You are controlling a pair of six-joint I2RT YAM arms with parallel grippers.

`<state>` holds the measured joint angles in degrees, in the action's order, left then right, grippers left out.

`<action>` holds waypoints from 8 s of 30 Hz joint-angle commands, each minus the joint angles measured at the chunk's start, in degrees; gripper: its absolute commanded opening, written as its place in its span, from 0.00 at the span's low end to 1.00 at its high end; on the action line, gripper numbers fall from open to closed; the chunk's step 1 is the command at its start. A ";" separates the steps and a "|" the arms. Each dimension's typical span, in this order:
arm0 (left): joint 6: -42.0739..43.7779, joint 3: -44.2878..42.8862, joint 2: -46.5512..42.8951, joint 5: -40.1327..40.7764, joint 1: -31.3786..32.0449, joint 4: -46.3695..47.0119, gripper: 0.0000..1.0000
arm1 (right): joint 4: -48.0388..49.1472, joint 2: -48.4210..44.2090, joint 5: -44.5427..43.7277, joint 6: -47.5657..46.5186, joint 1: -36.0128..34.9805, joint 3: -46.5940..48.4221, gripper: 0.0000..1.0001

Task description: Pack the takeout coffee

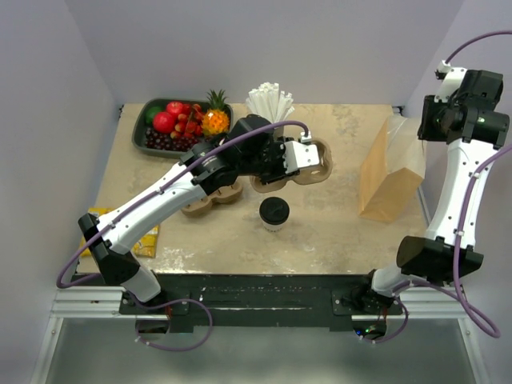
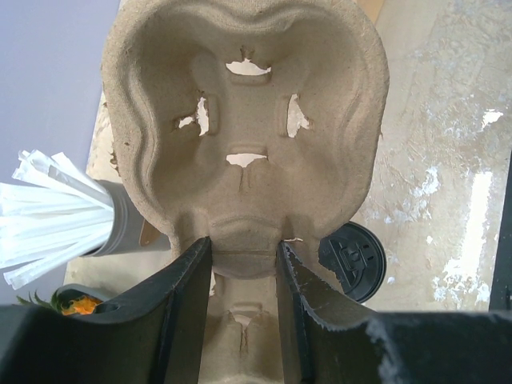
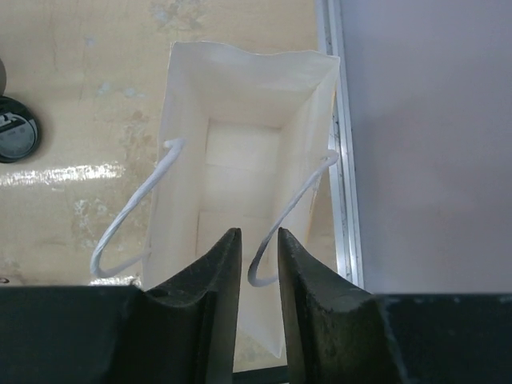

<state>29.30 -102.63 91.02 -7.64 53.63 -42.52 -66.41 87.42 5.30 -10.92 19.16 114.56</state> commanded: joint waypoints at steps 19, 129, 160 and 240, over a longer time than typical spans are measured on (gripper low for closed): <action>6.47 -4.42 -1.90 2.89 -0.19 7.89 0.12 | -16.20 -7.96 32.31 -26.69 -1.40 6.84 0.00; 38.38 16.67 -0.41 -12.49 7.55 33.65 0.00 | -9.52 -14.99 46.47 -14.39 -8.08 -6.54 0.00; 34.24 15.35 2.49 -6.70 9.74 28.11 0.00 | -12.25 -16.66 49.63 -17.21 -8.00 -11.03 0.00; 45.67 -7.41 17.87 23.99 16.60 5.07 0.00 | -6.10 -15.52 53.76 -9.56 -8.08 -12.08 0.00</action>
<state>76.25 -106.63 109.40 15.40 69.04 -37.30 -74.54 73.25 56.12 -22.61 11.25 102.45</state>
